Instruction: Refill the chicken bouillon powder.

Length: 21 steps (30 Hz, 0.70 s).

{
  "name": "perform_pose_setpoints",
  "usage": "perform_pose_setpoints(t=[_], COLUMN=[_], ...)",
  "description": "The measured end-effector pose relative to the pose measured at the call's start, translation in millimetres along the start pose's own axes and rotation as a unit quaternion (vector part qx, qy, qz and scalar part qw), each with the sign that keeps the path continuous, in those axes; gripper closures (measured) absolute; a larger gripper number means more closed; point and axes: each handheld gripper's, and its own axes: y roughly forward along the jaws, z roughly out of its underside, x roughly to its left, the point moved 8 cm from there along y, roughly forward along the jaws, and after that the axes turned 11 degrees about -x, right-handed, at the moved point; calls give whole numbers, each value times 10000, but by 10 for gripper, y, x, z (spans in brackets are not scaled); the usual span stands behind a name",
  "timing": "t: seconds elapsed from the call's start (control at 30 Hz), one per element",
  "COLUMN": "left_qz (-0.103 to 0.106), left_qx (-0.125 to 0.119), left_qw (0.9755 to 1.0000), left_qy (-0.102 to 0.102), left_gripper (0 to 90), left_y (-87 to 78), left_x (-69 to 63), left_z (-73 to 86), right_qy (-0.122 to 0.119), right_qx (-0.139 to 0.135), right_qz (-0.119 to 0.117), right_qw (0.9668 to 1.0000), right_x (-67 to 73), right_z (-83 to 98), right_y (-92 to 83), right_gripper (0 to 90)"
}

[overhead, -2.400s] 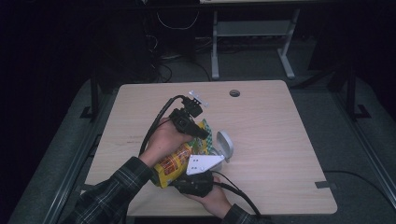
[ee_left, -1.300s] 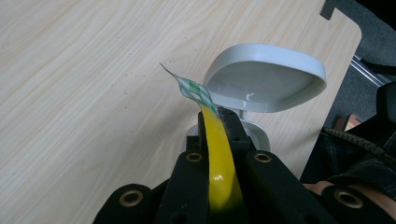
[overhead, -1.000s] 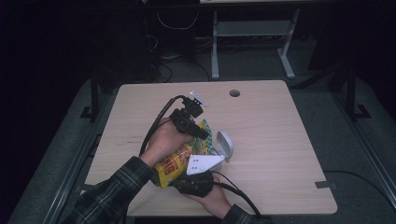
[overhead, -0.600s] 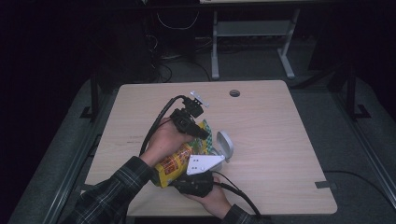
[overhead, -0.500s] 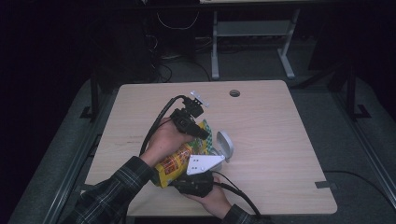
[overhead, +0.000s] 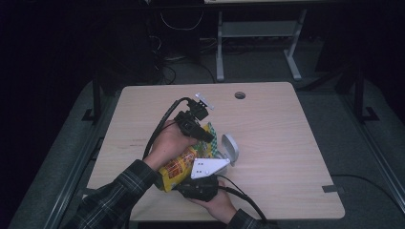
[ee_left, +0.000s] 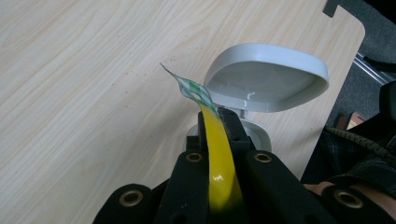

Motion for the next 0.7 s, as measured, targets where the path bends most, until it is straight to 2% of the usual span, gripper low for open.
perform_pose_setpoints(t=[0.7], left_qz=[-36], left_qx=[61], left_qw=[10000], left_qy=[23], left_gripper=[899], left_y=[16], left_x=[-9], left_z=[-14], right_qy=[29], right_qx=[-32], right_qz=[-13], right_qw=[10000], right_x=[-1], right_z=[-14], right_y=[-8], right_gripper=[900])
